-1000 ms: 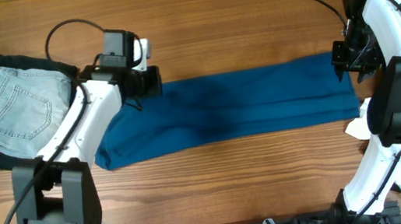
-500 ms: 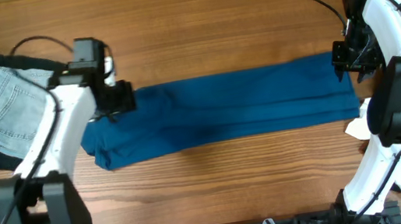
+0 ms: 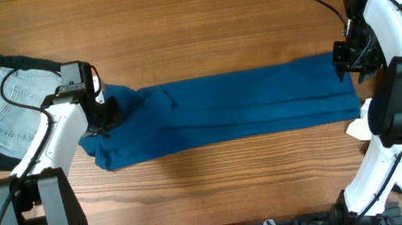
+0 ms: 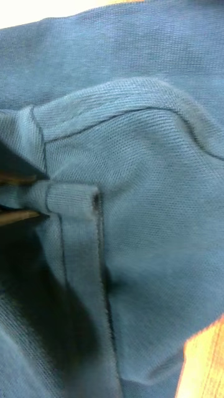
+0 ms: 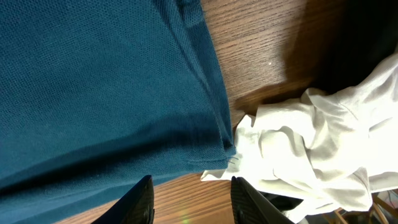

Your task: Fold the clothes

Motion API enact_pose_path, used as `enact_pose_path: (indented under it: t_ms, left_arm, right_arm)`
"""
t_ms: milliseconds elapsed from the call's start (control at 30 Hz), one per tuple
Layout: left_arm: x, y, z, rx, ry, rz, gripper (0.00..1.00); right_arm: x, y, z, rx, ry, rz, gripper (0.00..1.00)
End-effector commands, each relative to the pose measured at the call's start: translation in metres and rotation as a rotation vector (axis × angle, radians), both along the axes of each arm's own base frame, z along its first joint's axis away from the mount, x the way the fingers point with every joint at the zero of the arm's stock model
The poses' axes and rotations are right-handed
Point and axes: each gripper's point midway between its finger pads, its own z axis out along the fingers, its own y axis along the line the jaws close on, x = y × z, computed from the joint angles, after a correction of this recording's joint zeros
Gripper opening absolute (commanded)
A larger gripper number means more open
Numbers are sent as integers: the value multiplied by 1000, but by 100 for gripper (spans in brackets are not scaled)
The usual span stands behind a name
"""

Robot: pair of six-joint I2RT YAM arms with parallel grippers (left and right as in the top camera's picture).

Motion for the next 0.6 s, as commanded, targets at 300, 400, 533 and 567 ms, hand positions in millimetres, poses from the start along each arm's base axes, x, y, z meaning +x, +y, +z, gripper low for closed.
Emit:
enact_pose_path:
  t_ms: [300, 400, 533, 567]
  left_arm:
    - [24, 4, 37, -8, -86, 20, 11]
    - [12, 4, 33, -14, -34, 38, 10]
    - [20, 4, 33, -13, -61, 38, 25]
    - [23, 4, 31, -13, -67, 38, 26]
  right_arm:
    - [0, -1, 7, 9, -25, 13, 41]
    - [0, -1, 7, 10, -25, 15, 41]
    - [0, -1, 7, 10, -25, 15, 41]
    - [0, -1, 7, 10, -25, 15, 41]
